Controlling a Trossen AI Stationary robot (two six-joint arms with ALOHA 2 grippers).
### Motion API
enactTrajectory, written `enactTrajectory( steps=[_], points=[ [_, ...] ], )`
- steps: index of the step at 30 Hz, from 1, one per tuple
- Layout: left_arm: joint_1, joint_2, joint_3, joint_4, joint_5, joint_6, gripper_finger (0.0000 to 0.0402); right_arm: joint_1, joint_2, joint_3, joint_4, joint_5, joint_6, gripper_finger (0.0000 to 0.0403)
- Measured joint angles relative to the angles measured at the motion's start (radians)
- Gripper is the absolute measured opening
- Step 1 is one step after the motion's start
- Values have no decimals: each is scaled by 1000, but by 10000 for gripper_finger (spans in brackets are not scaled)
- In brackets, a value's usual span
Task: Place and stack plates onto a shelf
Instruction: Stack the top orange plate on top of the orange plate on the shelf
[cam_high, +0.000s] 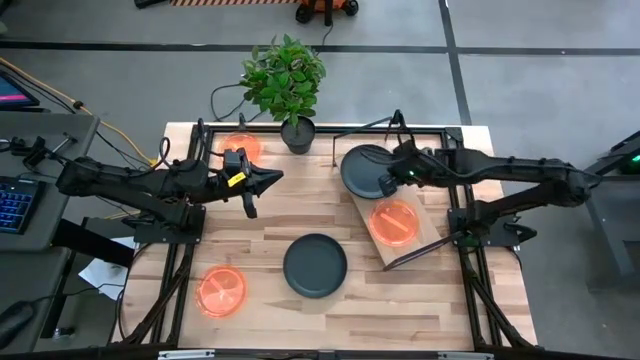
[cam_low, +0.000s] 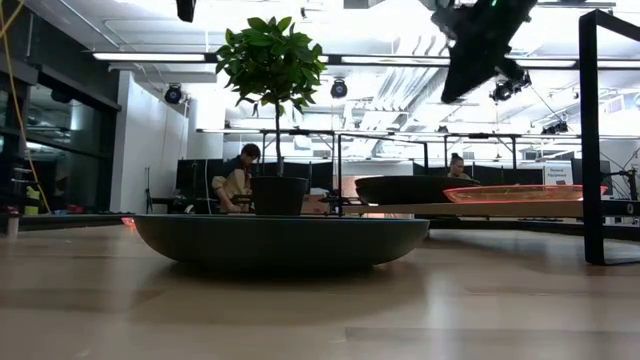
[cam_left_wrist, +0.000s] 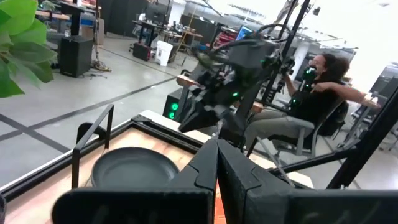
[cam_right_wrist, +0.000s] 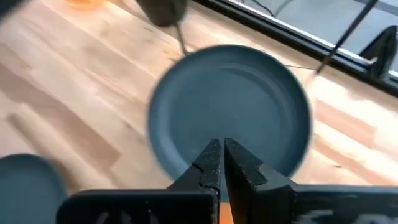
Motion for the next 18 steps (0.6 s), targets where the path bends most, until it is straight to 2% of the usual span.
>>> enactTrajectory(
  steps=[7, 12, 15, 18],
  points=[
    [0, 0, 0, -7, -4, 81, 0, 137, -28, 0, 1, 76, 37, 0],
    [3, 0, 0, -8, -90, 141, 1, 217, -32, 0, -19, 80, 61, 0],
    [40, 0, 3, -18, -122, 135, 8, 264, -44, 0, -63, 97, 91, 0],
    [135, 0, 37, -171, -71, 68, 22, 300, -79, -21, -99, 133, 174, 0]
  ],
)
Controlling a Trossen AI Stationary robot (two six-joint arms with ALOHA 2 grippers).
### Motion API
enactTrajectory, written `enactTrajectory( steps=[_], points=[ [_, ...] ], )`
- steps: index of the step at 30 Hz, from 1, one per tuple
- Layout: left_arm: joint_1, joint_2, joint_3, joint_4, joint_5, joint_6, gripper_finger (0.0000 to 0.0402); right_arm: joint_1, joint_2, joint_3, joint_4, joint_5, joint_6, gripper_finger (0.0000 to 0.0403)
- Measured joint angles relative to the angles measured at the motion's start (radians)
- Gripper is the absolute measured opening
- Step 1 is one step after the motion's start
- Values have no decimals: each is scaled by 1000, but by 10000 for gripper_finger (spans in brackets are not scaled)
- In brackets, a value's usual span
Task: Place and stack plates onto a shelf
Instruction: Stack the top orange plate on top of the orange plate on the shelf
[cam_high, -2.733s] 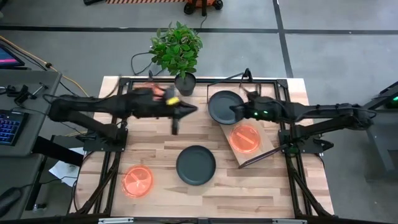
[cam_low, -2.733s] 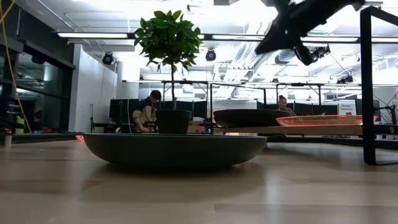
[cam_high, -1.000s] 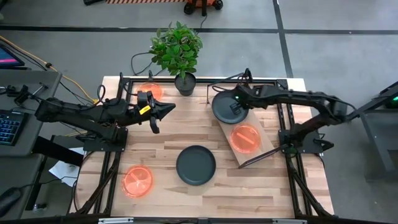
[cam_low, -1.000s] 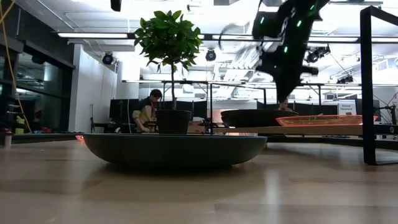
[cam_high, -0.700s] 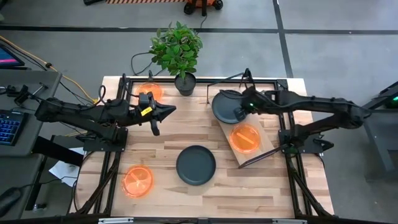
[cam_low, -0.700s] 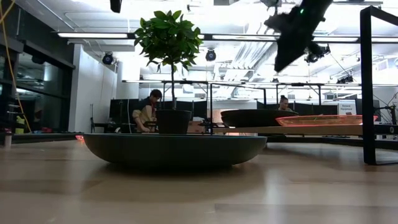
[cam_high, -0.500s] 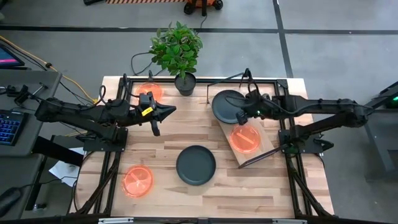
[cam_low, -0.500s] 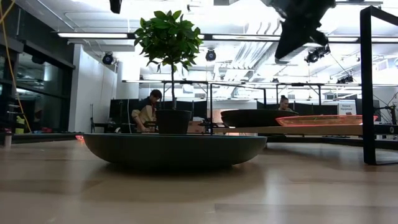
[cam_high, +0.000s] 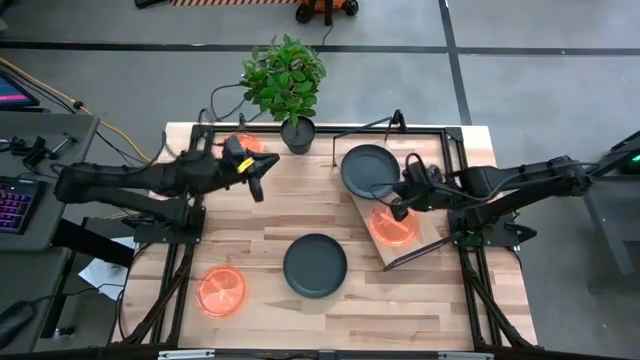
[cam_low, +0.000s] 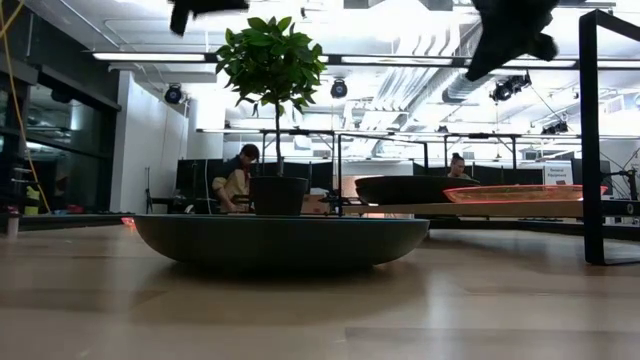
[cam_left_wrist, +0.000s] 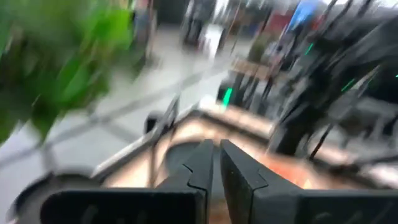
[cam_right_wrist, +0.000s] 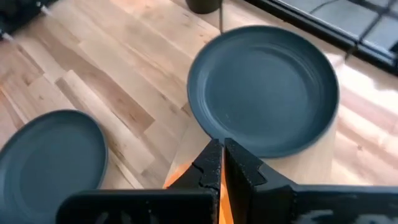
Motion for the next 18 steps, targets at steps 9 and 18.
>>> enactTrajectory(
  steps=[9, 18],
  points=[
    [415, 121, 43, -655, 225, -75, 90, 42, -123, -178, 91, 16, 203, 0],
    [554, 403, 29, -732, 336, 22, 148, 42, -133, -311, 384, 10, 194, 0]
  ],
)
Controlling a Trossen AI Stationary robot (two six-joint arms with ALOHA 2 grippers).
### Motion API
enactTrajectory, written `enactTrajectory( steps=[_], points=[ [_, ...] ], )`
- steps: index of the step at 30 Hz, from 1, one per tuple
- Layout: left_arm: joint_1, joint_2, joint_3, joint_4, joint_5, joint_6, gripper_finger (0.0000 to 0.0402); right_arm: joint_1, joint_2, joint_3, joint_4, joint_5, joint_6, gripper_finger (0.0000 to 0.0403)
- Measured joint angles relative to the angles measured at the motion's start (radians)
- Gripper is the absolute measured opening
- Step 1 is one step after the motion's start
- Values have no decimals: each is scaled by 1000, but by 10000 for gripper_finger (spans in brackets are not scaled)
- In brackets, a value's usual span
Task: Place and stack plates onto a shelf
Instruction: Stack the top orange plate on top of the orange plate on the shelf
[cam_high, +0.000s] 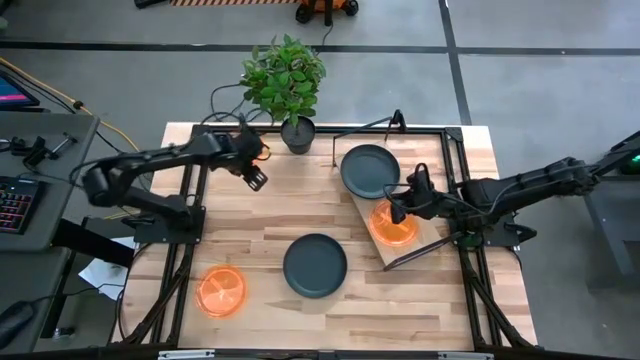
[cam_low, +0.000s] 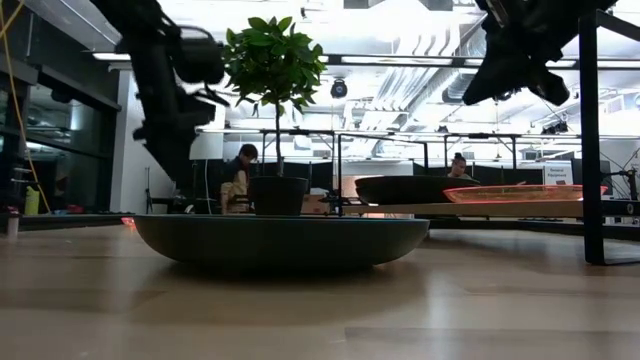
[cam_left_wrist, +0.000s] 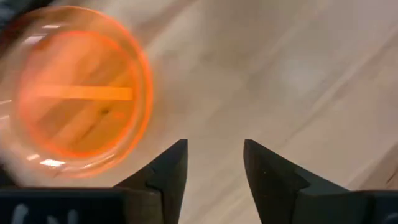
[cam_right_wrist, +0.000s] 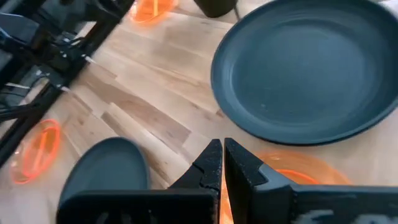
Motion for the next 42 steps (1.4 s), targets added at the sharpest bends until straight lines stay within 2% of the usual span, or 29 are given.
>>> enactTrajectory(
  steps=[5, 14, 22, 27, 34, 38, 42],
  points=[
    [0, 114, 9, 30, 25, 69, 166, 0, 0, -19, 59, -22, -1, 0],
    [28, 271, 137, 15, -101, 91, 182, 0, 0, -19, 67, -24, 7, 0],
    [88, 424, 182, -21, -128, 128, 182, 0, 0, -19, 116, -26, 7, 0],
    [111, 481, 182, -33, -178, 129, 182, 0, 0, -19, 123, -26, 9, 0],
    [151, 521, 188, -29, -168, 137, 181, 0, 0, -19, 142, -25, 9, 0],
    [173, 526, 187, -26, -140, 182, 154, 0, 1, -19, 156, -25, 8, 0],
    [186, 527, 185, -20, -130, 197, 84, 0, 1, -19, 157, -25, 8, 0]
  ],
)
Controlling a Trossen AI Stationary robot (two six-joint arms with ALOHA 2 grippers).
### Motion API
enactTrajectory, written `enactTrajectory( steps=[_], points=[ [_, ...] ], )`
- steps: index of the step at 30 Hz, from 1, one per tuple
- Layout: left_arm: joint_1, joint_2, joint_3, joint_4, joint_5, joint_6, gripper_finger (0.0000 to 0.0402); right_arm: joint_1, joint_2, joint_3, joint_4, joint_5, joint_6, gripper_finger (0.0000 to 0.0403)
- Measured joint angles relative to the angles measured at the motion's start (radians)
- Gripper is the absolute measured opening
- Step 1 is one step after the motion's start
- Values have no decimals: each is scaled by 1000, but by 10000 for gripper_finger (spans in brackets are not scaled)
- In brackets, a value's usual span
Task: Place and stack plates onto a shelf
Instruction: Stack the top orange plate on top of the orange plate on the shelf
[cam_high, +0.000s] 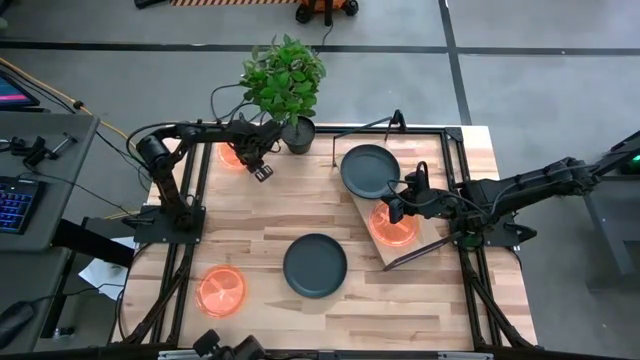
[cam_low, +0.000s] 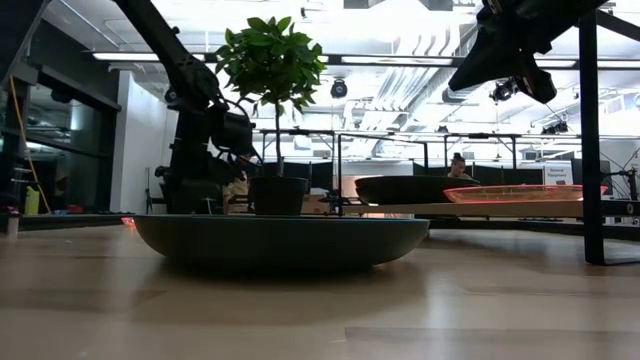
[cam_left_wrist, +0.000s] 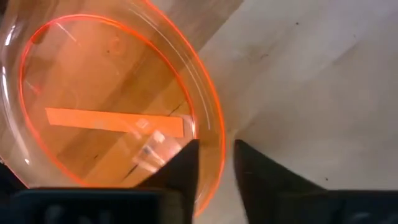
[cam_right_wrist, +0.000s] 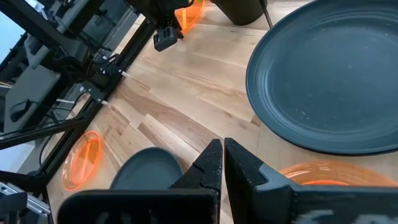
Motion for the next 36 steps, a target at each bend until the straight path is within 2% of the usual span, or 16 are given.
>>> enactTrajectory(
  steps=[2, 4, 8, 14, 23, 30, 36],
  points=[
    [0, 0, 0, 1, 2, 1, 36, 0, 0, 0, 1, 0, 0, 0],
    [1, -6, -1, 2, -11, 0, 11, 0, 0, 0, 1, 0, 0, 0],
    [-3, -28, -5, -27, -18, 1, 5, 0, 0, 0, 0, 0, -1, 0],
    [-22, -127, 17, -122, 56, -27, 1, 0, 0, 0, -3, 0, -5, 0],
    [-113, -411, 20, -217, 155, -133, 0, 0, 0, 0, 1, -31, -2, 0],
    [-286, -615, 20, -246, 252, -324, 0, 0, 0, 0, 2, -33, -10, 0],
    [-587, -708, 21, -246, 303, -539, 0, 0, 0, 0, 2, -43, -10, 0]
  ],
)
